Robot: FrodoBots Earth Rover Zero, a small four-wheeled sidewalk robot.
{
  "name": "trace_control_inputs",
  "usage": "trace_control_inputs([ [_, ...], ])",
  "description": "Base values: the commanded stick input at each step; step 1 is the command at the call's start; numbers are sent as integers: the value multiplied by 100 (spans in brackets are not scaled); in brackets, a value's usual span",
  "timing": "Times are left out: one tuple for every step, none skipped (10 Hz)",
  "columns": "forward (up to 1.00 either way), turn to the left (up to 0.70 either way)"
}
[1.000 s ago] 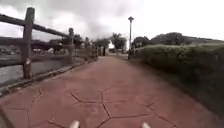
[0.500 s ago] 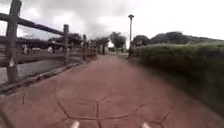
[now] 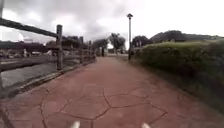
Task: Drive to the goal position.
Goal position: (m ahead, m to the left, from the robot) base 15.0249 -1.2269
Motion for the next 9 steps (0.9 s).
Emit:
trace_control_inputs([
  [70,0],
  [70,0],
  [70,0],
  [70,0],
  [70,0],
  [70,0],
  [70,0],
  [70,0],
  [70,0],
])
